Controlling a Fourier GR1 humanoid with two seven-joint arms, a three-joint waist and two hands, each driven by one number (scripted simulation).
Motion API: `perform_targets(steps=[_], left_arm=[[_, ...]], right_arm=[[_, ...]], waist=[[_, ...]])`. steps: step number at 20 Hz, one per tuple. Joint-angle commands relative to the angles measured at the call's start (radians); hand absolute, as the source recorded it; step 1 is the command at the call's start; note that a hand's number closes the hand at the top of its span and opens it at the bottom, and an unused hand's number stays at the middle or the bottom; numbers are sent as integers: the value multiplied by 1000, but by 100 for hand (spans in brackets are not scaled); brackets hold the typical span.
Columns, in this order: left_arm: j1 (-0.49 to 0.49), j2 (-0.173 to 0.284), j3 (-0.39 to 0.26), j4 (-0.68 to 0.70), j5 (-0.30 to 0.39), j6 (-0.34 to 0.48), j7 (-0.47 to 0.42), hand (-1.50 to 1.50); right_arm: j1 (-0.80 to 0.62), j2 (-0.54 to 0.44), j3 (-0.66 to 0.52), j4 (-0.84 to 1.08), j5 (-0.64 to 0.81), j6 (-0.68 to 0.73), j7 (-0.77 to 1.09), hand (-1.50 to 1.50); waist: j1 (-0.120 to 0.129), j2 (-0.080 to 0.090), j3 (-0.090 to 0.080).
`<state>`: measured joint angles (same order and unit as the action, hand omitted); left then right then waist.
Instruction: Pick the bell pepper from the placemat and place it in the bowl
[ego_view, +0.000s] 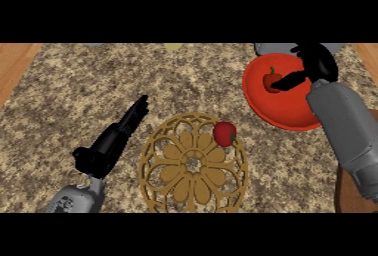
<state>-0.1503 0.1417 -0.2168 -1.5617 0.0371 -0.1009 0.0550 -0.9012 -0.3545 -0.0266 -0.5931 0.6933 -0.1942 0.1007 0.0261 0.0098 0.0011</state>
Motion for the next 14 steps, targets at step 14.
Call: perform_targets(steps=[14], left_arm=[[26, 7, 43, -19, 11, -20, 4, 0]], right_arm=[[91, -177, -392, 25, -337, -83, -199, -150]], waist=[[-27, -8, 0]])
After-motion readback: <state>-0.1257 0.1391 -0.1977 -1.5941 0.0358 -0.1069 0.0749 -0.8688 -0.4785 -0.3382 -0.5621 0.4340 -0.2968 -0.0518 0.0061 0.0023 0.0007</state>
